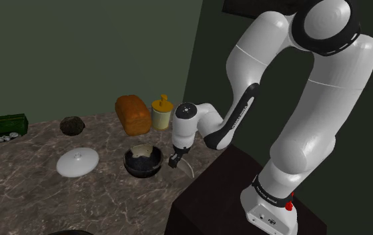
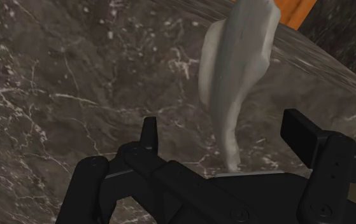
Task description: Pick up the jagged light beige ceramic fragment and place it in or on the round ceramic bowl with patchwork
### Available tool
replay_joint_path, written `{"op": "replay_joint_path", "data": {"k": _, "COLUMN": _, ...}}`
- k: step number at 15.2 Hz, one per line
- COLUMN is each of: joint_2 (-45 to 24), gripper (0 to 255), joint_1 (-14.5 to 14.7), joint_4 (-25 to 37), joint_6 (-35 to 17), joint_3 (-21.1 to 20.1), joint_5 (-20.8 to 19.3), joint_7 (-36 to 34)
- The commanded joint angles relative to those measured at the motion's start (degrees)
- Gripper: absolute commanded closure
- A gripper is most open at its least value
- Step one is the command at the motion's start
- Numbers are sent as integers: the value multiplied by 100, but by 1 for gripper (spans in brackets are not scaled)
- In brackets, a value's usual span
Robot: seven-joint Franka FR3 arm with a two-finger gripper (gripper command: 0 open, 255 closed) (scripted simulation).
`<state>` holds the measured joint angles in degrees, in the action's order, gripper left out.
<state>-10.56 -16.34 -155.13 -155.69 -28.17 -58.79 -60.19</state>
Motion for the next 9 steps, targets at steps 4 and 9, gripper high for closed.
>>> {"op": "replay_joint_path", "data": {"k": 4, "joint_2": -6, "gripper": 255, "joint_1": 2, "joint_4": 3, "joint_6": 0, "joint_3": 3, "joint_5": -10, "joint_7": -8}}
{"op": "replay_joint_path", "data": {"k": 9, "joint_2": -7, "gripper": 255, "joint_1": 2, "joint_4": 4, "joint_6": 1, "joint_3": 3, "joint_5": -10, "joint_7": -9}}
